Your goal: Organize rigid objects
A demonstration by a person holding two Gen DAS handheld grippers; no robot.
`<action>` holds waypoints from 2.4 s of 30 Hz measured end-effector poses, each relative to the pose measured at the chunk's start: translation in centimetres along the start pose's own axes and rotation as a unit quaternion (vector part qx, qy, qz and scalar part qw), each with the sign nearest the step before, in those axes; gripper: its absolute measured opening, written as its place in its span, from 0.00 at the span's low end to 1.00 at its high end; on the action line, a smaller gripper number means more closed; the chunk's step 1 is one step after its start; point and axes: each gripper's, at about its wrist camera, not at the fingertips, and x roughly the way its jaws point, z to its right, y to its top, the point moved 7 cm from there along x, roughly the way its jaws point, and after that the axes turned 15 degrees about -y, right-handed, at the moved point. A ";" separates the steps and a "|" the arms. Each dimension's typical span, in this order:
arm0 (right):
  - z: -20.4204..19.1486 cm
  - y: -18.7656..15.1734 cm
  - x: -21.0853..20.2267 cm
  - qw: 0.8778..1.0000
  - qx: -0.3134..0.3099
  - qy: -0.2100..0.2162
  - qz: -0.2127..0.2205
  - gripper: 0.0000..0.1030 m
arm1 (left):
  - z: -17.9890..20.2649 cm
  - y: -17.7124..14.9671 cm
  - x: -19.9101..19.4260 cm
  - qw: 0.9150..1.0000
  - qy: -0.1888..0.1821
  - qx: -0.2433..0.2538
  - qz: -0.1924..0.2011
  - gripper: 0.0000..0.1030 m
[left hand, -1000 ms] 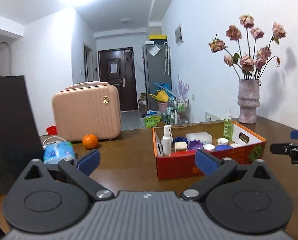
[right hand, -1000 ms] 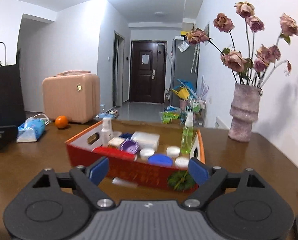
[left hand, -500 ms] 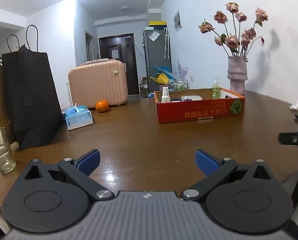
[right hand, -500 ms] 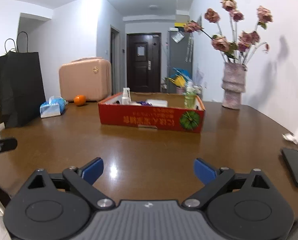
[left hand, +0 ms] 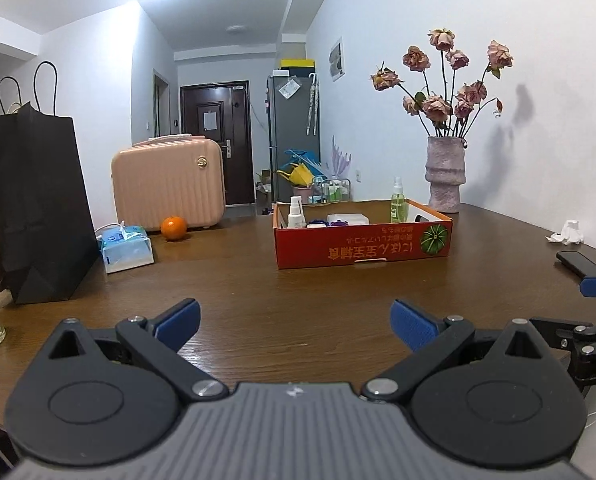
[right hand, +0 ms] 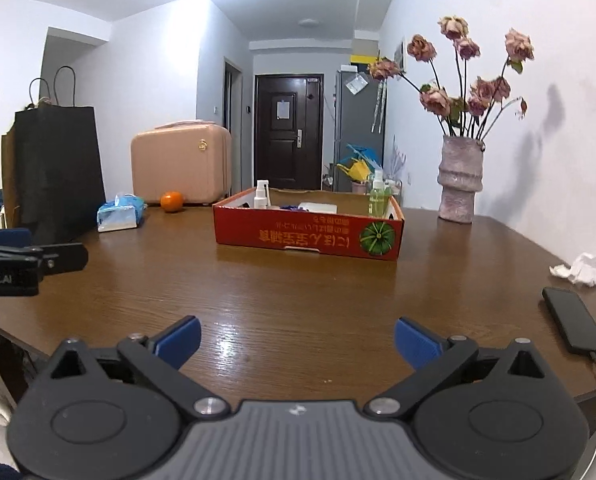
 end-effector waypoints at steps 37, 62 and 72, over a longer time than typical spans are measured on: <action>0.4 0.6 0.1 1.000 0.011 -0.009 0.006 1.00 | -0.4 0.1 -0.5 1.000 0.006 -0.002 0.005 1.00; 0.1 0.6 0.0 1.000 0.006 -0.010 0.005 1.00 | -0.3 0.1 -0.3 1.000 0.001 -0.005 0.001 1.00; 0.1 0.6 0.0 1.000 0.005 -0.009 0.003 1.00 | -0.2 0.0 -0.2 1.000 -0.002 -0.005 -0.002 1.00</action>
